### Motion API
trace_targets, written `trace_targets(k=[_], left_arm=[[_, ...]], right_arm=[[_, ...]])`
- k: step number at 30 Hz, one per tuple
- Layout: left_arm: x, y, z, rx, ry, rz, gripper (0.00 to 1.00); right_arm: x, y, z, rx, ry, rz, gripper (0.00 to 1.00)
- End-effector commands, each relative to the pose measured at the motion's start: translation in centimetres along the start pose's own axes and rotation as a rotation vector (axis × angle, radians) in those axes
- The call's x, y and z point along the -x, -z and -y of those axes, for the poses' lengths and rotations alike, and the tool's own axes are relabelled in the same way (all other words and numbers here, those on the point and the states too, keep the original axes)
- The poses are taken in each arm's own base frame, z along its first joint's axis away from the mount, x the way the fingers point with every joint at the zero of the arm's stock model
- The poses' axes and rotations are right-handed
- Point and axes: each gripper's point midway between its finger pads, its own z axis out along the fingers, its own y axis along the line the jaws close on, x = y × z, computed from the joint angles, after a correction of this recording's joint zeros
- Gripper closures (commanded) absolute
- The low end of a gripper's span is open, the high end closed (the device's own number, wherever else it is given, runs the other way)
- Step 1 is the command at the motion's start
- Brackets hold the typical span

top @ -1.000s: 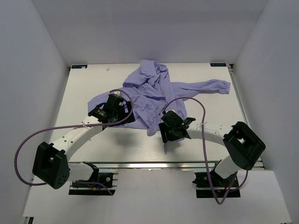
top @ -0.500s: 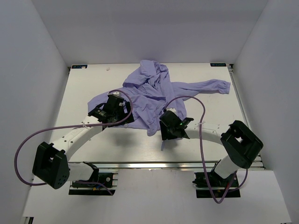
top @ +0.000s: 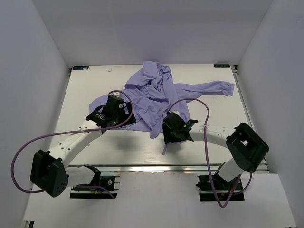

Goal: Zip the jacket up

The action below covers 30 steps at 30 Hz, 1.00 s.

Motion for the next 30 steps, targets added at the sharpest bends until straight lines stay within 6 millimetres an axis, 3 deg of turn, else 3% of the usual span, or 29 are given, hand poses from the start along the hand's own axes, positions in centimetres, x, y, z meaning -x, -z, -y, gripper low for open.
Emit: trace_targets(k=[1, 8, 13, 30], left_arm=[[0.7, 0.7, 1.0, -0.051, 0.003, 0.028, 0.02], [0.3, 0.5, 1.3, -0.073, 0.002, 0.014, 0.02], [0.5, 0.6, 1.6, -0.082, 0.005, 0.016, 0.02], [0.5, 0.7, 1.5, -0.075, 0.007, 0.012, 0.02]], right_arm=[[0.5, 1.1, -0.5, 0.02, -0.025, 0.012, 0.38], [1.7, 2.2, -1.5, 0.082, -0.035, 0.056, 0.36], [1.9, 2.2, -0.6, 0.045, -0.049, 0.072, 0.36], [-1.5, -0.6, 1.5, -0.053, -0.053, -0.036, 0.46]])
